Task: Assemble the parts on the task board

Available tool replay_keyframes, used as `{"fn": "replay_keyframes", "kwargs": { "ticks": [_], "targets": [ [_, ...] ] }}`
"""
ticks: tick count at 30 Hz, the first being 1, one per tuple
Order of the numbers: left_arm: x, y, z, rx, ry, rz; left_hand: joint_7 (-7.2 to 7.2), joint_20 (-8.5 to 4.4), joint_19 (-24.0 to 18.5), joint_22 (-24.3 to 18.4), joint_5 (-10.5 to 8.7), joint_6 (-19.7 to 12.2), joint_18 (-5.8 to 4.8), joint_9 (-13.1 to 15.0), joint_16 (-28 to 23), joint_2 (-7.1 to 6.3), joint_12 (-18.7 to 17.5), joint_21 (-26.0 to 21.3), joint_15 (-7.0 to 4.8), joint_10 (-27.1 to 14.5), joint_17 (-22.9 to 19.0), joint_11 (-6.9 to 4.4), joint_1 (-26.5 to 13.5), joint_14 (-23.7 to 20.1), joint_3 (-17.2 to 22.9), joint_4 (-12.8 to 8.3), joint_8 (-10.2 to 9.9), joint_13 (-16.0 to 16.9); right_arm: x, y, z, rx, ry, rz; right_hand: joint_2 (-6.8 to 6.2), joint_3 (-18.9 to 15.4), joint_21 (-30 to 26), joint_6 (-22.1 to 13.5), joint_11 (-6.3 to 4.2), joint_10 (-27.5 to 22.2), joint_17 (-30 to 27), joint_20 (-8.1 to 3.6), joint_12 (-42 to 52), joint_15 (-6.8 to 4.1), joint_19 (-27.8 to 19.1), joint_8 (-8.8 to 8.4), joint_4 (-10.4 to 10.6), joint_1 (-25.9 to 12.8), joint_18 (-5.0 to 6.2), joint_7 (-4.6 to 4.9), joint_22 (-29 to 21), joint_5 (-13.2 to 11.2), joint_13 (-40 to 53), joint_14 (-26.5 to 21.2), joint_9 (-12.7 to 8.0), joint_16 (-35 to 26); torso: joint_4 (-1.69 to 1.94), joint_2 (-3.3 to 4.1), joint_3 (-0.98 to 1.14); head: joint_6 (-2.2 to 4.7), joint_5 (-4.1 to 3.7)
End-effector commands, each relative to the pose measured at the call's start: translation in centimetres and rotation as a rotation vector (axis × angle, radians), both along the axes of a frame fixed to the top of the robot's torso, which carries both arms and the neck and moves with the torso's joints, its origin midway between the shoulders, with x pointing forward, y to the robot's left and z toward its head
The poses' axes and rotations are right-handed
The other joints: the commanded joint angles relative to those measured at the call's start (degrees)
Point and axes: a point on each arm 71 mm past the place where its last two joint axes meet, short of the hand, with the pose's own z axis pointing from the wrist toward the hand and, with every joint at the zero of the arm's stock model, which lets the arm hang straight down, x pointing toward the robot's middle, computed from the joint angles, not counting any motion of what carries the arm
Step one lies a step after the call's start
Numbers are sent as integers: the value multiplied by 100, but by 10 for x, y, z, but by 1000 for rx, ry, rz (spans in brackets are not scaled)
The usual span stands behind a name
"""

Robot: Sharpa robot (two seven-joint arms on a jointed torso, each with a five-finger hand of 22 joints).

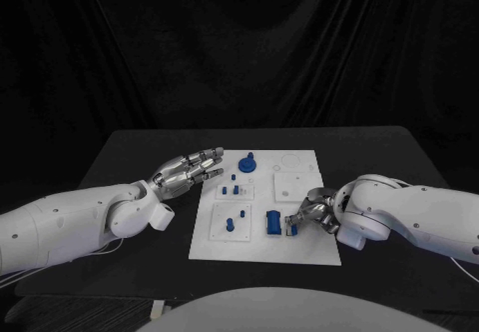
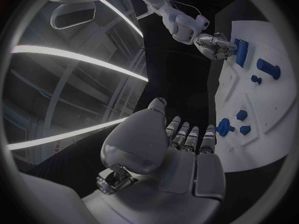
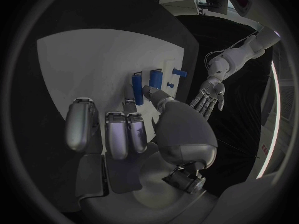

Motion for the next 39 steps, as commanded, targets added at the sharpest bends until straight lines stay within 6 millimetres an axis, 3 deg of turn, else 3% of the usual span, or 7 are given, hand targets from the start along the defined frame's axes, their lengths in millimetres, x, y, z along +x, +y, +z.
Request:
{"fn": "replay_keyframes", "kwargs": {
  "ticks": [1, 6, 20, 25, 28, 35, 39],
  "targets": [
    [-1, -2, 0, -19, 3, -9, 21, 53, 5, 1, 39, -12, 84, 8, 27, 24, 28, 23, 33, -19, 8, 39, 66, 1, 48, -8, 23, -4, -1, 0, -2, -5, 12, 5, 8, -7, -58, -34, -25, 601, 1082, 3, 36, -13, 268, 7, 57, -92, 81, 2, 1032, -69, 1506, 533, -7, -35, 1, -1, 1, -1, -1],
    [-1, -3, 0, -18, 6, -12, 27, 56, 5, 0, 90, -12, 84, 9, 30, 27, 27, 23, 34, -22, 8, 39, 95, 1, 79, -46, 25, -4, 0, 0, -2, -7, 14, 7, 1, -16, -61, -31, -32, 601, 1084, 1, 36, -17, 267, 11, 80, -107, 81, -5, 1031, -214, 1506, 534, -10, -33, 0, -1, 1, -1, -5],
    [-1, -3, -2, -15, 17, -21, 176, 59, 6, -2, 171, 80, 89, 24, 32, 27, 31, 23, 27, -26, 8, -31, 147, -1, 172, -154, 81, -4, -1, 4, -3, -16, 27, 39, -96, -225, -145, -49, -15, 601, 1036, 7, 36, -6, 251, -12, 275, -262, 94, 15, 1011, -1283, 1506, 525, -60, -46, -1, 0, 1, -1, 16],
    [-1, -4, -2, -15, 20, -24, 187, 59, 5, -3, 176, 94, 89, 26, 33, 29, 29, 23, 26, -27, 8, -33, 149, 0, 179, -160, 90, -4, 0, 5, -3, -18, 27, 42, -100, -277, -153, -39, -11, 601, 1031, 9, 36, -3, 250, -9, 330, -311, 95, 19, 1010, -1374, 1506, 524, -66, -47, 0, 0, 1, -1, 25],
    [-1, -3, -3, -14, 22, -24, 194, 60, 6, -2, 182, 107, 90, 28, 31, 31, 25, 23, 26, -28, 8, -34, 153, -1, 187, -168, 97, -5, 0, 5, -3, -18, 26, 41, -107, -413, -178, -31, -8, 601, 1016, 11, 36, -1, 245, -9, 439, -414, 99, 22, 1004, -1187, 1506, 521, -74, -52, 1, 2, 1, -1, 21],
    [-2, -3, -5, -13, 27, -25, 206, 61, 7, -2, 193, 114, 90, 28, 35, 31, 25, 24, 28, -28, 9, -38, 159, 0, 199, -181, 101, -5, 1, 4, -3, -18, 22, 34, 13, -616, -257, -34, -8, 601, 958, 16, 36, 1, 230, -16, 725, -667, 113, 21, 984, -1270, 1506, 509, -94, -70, 1, 3, 1, -1, 33],
    [-3, -2, -6, -13, 30, -25, 209, 62, 7, -2, 198, 121, 90, 29, 34, 31, 26, 24, 29, -28, 8, -38, 162, 0, 206, -188, 105, -5, 0, 0, -3, -17, 18, 25, 12, -842, -289, -39, -14, 601, 943, 12, 36, -5, 226, -7, 926, -841, 118, 12, 978, -1855, 1506, 507, -98, -74, -1, 1, 1, -1, 50]
  ]
}}
